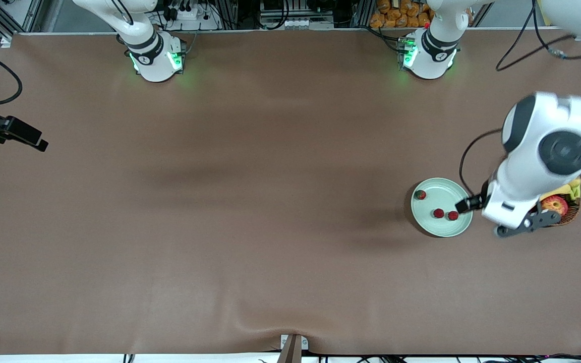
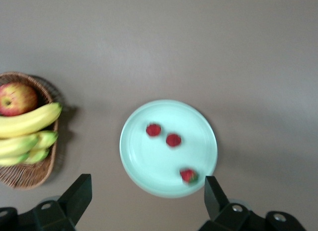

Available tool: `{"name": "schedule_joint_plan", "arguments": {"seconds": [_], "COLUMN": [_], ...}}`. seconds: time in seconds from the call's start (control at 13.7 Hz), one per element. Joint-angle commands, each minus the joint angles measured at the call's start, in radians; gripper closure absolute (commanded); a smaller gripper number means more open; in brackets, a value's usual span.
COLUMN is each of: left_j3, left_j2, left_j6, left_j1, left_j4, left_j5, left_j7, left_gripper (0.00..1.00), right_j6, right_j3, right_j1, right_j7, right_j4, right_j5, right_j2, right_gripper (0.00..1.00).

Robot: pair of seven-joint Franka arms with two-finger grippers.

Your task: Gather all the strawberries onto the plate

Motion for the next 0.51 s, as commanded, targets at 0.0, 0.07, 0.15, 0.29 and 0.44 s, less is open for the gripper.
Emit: {"name": "schedule_joint_plan", "arguments": {"seconds": [0.0, 0.07, 0.15, 0.29, 0.44], "left_j3": [0.053, 0.118, 0.175, 0.252, 0.344], "left_j2": [-0.133, -0.166, -0.199, -0.252, -0.283], "left_j6": [-0.075, -0.107, -0.136, -0.181, -0.256], "left_j1": [-0.045, -0.1, -0.156, -0.21, -0.287], "left_j4": [-0.031, -0.029, -0.028, -0.028, 0.01], "left_j5": [-0.088, -0.123, -0.153, -0.194, -0.242], "left_j7": [0.091, 0.131, 0.175, 0.266, 0.34], "left_gripper": [0.0, 0.0, 0.0, 0.0, 0.0], "right_j6": [-0.009, -0.008, -0.005, 0.018, 0.031], "right_j3": [0.014, 0.014, 0.014, 0.016, 0.014], "right_j1": [-0.01, -0.01, -0.008, -0.01, -0.014], "right_j7": [0.0, -0.003, -0.017, -0.162, -0.194], "right_j4": [0.02, 0.019, 0.019, 0.011, 0.01], "right_j5": [-0.006, -0.006, -0.006, -0.004, -0.003], "right_j2": [0.008, 0.01, 0.011, 0.011, 0.013], "right_gripper": [0.0, 0.0, 0.0, 0.0, 0.0]}}
